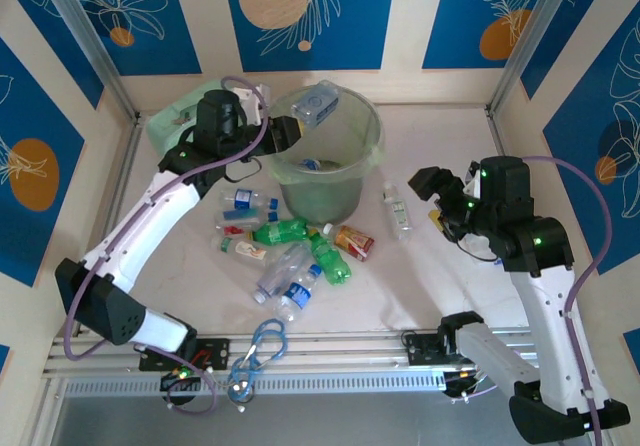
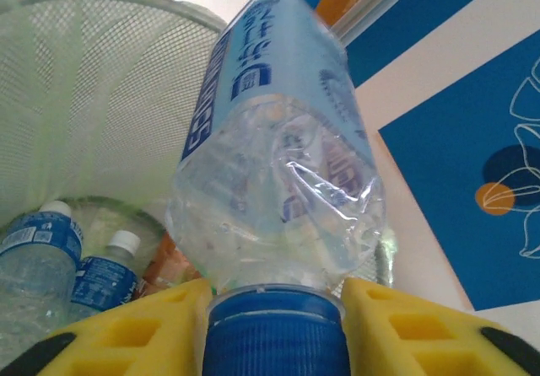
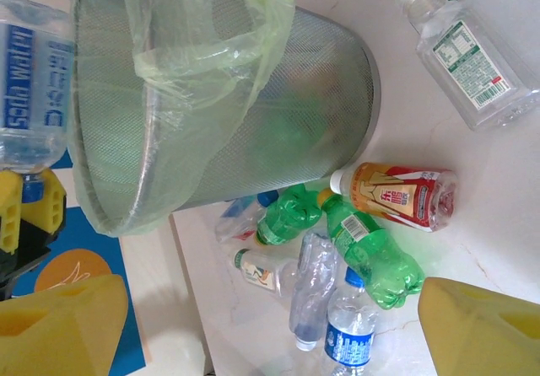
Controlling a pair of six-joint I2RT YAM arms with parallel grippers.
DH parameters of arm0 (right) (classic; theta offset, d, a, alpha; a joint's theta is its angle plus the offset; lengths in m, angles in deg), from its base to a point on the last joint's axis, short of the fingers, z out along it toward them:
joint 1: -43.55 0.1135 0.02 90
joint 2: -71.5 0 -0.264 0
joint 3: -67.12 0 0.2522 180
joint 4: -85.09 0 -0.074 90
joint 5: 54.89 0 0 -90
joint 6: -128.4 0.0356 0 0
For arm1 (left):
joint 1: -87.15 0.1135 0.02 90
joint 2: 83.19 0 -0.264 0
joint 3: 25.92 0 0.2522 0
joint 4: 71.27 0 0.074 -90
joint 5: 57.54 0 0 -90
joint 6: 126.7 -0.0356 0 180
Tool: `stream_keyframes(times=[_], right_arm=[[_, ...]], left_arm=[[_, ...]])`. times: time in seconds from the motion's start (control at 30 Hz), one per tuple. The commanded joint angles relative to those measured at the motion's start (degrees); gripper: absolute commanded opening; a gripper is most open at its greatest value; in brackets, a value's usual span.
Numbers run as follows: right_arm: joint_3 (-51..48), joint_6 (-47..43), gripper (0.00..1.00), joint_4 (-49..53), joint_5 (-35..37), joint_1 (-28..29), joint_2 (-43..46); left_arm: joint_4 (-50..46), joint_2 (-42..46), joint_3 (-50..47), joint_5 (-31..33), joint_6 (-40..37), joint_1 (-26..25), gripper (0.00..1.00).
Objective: Put the plastic bottles in the bin
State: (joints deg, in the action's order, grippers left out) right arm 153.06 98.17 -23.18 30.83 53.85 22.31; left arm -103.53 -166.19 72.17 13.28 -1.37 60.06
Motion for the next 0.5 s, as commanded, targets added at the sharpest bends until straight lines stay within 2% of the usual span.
stream_keyframes(times=[0.0,0.2,0.47], right_arm=[[-0.55,-1.52,0.9,0.65,-2.73,-1.01,0.25],[-0.63,-1.92,0.9,0.57,-3.55,-2.06,-0.01],[-1.82,-3.41,0.9,0.3,-3.4,-2.44,-1.36]], left_arm=[[-0.31,-0.22,2.85,2.41,-2.24,0.49,0.61],[-0.58,0.49,3.73,3.62,-2.72,0.51,0.73],[-1.72,7.68,0.57,4.79,-2.98,0.42,0.75]])
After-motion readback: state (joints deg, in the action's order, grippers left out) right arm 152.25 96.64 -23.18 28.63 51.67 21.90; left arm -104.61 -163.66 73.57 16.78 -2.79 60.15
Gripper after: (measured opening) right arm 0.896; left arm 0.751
